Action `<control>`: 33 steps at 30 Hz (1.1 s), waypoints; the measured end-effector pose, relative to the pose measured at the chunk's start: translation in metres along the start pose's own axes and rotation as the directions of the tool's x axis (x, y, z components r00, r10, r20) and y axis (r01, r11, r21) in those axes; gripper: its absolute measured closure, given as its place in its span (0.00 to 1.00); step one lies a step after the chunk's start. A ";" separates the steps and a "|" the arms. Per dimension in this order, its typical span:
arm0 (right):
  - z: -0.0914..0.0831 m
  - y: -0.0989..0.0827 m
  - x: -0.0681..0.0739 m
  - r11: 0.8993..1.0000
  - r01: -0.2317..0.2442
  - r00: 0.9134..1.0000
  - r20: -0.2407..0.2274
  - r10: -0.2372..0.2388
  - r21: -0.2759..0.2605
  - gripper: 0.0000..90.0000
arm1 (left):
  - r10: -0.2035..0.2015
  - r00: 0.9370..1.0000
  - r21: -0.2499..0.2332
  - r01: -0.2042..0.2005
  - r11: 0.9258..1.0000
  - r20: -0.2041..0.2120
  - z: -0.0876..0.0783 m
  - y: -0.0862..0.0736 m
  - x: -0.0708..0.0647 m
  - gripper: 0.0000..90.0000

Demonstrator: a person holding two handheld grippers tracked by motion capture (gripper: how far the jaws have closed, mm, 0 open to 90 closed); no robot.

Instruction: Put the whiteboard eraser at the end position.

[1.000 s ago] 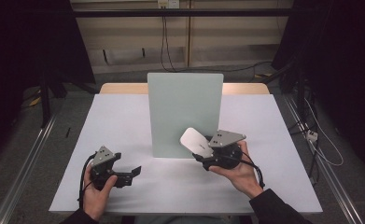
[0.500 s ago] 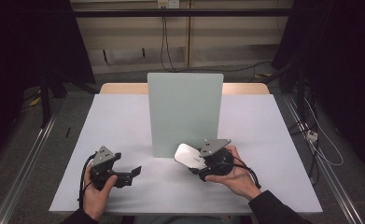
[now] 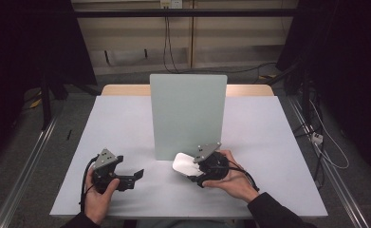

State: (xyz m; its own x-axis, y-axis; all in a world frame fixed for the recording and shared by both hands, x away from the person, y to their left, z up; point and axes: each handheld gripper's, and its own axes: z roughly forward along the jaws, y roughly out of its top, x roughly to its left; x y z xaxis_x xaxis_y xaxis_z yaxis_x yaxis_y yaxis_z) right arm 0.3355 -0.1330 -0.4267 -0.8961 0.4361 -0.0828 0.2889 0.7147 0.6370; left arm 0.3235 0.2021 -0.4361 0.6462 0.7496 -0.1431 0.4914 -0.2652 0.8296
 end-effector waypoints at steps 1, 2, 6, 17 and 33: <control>0.002 0.000 0.000 1.000 0.006 1.000 -0.001 -0.006 0.008 0.35 | 0.000 1.000 0.000 0.000 1.000 0.000 0.000 0.000 0.000 0.04; 0.003 0.000 0.000 1.000 0.007 1.000 -0.006 -0.007 0.010 0.35 | 0.001 1.000 0.000 -0.001 1.000 0.001 0.000 0.000 0.000 0.04; 0.007 0.002 0.002 1.000 0.015 1.000 -0.024 -0.014 0.017 0.35 | -0.004 1.000 0.000 0.004 1.000 0.001 0.000 0.000 0.000 0.04; 0.010 0.004 0.004 0.998 0.048 0.998 -0.046 -0.046 0.035 0.35 | -0.003 1.000 0.001 0.003 1.000 0.001 0.000 0.000 0.000 0.04; 0.021 0.004 0.004 0.997 0.056 0.996 -0.065 -0.053 0.052 0.34 | -0.011 1.000 -0.002 0.011 1.000 0.004 0.000 0.000 0.000 0.04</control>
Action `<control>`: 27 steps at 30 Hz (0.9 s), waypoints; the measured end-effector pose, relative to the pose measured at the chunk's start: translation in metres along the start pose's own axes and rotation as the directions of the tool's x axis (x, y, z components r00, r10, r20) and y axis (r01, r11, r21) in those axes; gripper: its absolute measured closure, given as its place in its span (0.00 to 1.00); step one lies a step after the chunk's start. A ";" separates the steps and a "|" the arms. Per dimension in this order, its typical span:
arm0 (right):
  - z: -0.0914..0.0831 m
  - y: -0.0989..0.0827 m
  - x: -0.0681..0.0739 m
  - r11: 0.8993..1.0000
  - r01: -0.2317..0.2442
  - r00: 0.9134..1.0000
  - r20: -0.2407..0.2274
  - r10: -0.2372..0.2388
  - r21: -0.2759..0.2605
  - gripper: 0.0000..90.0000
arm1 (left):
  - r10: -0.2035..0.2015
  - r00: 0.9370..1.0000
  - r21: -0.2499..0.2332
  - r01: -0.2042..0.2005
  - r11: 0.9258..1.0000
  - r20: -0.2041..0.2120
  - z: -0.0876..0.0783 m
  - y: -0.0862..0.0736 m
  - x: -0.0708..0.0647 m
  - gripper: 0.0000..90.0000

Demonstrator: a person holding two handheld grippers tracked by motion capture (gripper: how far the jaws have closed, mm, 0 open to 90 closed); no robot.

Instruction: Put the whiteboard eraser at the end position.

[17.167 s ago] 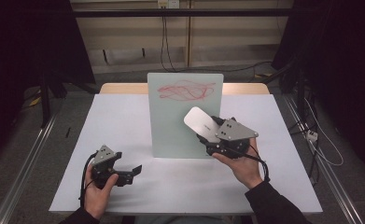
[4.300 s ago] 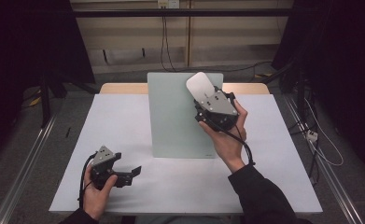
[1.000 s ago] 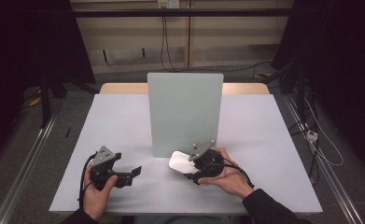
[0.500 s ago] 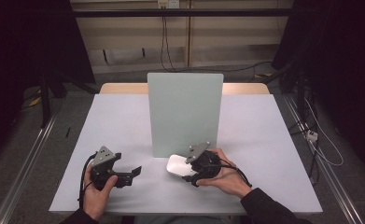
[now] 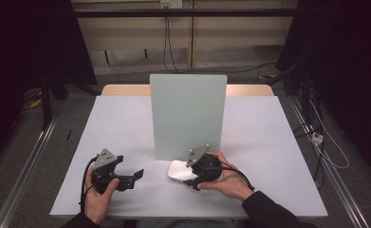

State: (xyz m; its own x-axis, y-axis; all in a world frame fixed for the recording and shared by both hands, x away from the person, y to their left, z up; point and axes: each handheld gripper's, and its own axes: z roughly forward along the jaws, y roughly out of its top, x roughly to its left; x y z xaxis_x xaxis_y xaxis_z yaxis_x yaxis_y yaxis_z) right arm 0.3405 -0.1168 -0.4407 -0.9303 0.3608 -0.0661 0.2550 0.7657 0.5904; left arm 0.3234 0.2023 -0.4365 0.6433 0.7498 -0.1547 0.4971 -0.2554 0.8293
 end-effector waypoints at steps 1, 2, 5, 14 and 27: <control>0.000 0.000 0.000 1.000 -0.004 1.000 -0.003 0.004 0.000 0.34 | 0.003 1.000 0.001 -0.003 1.000 -0.002 0.000 0.000 0.000 0.04; 0.000 0.000 -0.001 1.000 -0.009 1.000 -0.005 0.009 0.000 0.34 | 0.001 1.000 0.001 -0.001 1.000 -0.003 0.000 0.000 0.001 0.04; 0.001 -0.001 -0.002 1.000 -0.021 1.000 -0.013 0.021 -0.004 0.34 | -0.008 1.000 -0.002 0.008 1.000 -0.004 0.001 0.000 0.001 0.04; 0.001 -0.004 -0.004 0.996 -0.083 0.996 -0.031 0.082 -0.036 0.29 | -0.019 1.000 0.005 0.019 1.000 -0.009 0.002 -0.001 0.001 0.04; -0.006 -0.004 -0.007 0.983 -0.153 0.987 0.032 0.157 -0.104 0.09 | -0.001 1.000 -0.004 0.001 1.000 -0.003 0.000 -0.001 0.000 0.04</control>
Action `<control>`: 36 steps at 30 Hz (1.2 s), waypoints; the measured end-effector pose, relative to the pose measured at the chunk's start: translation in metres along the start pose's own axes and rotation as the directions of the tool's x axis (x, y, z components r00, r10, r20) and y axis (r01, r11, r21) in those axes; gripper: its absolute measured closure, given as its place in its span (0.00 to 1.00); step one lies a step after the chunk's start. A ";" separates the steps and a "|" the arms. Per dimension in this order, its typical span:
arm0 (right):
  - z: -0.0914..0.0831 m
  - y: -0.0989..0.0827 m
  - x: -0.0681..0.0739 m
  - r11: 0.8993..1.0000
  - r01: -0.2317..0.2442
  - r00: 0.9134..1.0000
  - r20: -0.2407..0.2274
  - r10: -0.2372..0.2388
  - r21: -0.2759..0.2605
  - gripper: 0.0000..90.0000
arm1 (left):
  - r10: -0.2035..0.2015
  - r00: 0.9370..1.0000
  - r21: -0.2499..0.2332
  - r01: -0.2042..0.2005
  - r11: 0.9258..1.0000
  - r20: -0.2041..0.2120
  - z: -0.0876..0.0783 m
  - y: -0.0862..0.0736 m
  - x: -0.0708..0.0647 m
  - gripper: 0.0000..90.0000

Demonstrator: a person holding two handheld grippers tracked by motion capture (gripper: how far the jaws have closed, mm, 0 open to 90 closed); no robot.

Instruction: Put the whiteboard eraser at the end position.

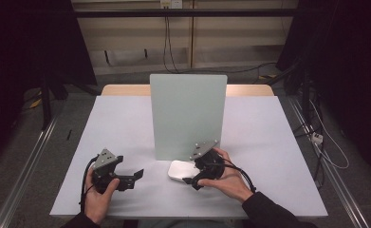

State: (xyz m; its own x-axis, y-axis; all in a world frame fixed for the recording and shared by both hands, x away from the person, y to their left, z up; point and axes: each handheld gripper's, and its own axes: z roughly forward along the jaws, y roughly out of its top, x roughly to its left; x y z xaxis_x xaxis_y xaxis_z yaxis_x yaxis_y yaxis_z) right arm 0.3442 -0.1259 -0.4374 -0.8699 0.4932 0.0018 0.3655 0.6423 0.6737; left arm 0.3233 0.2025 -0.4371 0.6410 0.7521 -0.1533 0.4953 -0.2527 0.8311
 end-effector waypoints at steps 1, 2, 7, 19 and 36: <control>-0.001 0.000 0.000 1.000 -0.010 1.000 0.004 0.010 -0.004 0.09 | 0.000 1.000 0.003 0.000 1.000 -0.002 -0.001 0.000 0.000 0.04; -0.001 0.000 -0.001 1.000 -0.013 1.000 0.004 0.013 -0.008 0.09 | -0.002 1.000 0.000 0.002 1.000 -0.002 0.000 0.000 0.000 0.04; -0.005 0.000 -0.001 0.997 -0.065 0.996 0.055 0.067 -0.038 0.09 | -0.001 1.000 0.000 0.001 1.000 -0.004 -0.001 -0.001 0.000 0.04; -0.027 -0.013 -0.003 0.978 -0.142 0.979 0.122 0.161 -0.156 0.07 | -0.009 1.000 -0.016 0.009 1.000 0.003 -0.001 0.000 -0.001 0.04; -0.055 -0.050 -0.013 0.948 -0.216 0.927 0.256 0.274 -0.234 0.09 | -0.011 1.000 -0.013 0.011 1.000 -0.008 -0.001 0.000 -0.001 0.04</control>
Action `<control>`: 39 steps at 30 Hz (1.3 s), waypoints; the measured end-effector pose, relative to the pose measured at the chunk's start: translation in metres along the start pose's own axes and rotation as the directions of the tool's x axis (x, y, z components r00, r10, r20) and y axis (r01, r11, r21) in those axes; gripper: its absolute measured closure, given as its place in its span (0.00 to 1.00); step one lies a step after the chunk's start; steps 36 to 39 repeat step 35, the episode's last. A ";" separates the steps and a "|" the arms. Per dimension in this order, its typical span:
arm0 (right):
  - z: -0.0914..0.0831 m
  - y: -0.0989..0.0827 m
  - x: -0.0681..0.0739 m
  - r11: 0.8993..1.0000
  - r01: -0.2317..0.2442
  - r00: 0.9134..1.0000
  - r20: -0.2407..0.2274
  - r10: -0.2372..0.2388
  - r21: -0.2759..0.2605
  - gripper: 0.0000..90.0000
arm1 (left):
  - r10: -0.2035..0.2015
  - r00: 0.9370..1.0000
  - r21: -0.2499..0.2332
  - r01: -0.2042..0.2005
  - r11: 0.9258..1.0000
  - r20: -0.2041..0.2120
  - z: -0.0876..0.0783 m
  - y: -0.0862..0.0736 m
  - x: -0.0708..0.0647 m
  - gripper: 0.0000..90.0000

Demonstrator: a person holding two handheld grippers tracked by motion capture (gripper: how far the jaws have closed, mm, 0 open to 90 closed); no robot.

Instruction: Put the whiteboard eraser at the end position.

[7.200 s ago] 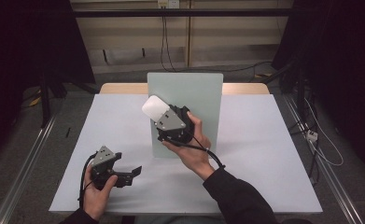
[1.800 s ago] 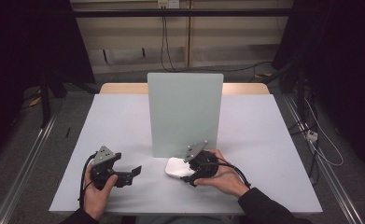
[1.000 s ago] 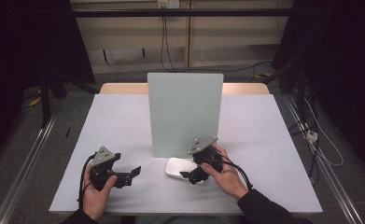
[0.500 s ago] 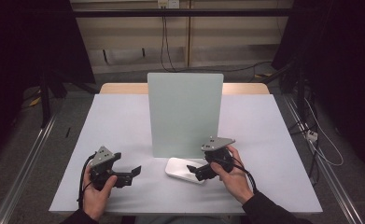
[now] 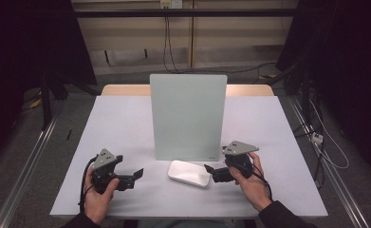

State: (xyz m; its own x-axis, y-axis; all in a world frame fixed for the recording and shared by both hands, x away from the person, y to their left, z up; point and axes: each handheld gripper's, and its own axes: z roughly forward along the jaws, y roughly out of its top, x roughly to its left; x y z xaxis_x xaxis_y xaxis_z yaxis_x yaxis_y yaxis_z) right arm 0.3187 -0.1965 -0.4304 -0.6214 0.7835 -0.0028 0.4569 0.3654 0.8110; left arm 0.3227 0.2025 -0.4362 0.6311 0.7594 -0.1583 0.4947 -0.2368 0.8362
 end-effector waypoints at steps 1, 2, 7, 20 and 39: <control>-0.002 -0.002 -0.002 1.000 -0.009 1.000 0.003 0.009 -0.005 0.09 | 0.005 1.000 0.000 -0.005 1.000 -0.003 0.000 0.000 0.000 0.04; -0.005 -0.005 -0.005 1.000 -0.027 1.000 0.008 0.028 -0.011 0.09 | 0.006 1.000 -0.005 -0.006 1.000 -0.008 0.000 0.000 0.000 0.04; -0.013 -0.014 -0.014 0.999 -0.048 0.998 0.035 0.049 -0.025 0.09 | 0.001 1.000 -0.009 -0.001 1.000 -0.016 -0.001 0.000 0.000 0.04; -0.034 -0.040 -0.030 0.990 -0.129 0.985 0.107 0.134 -0.051 0.09 | -0.001 0.999 -0.030 0.000 1.000 -0.038 -0.004 0.000 0.001 0.04; -0.050 -0.060 -0.047 0.973 -0.209 0.958 0.178 0.223 -0.094 0.08 | -0.020 0.998 -0.048 0.017 0.999 -0.067 -0.005 0.000 0.003 0.04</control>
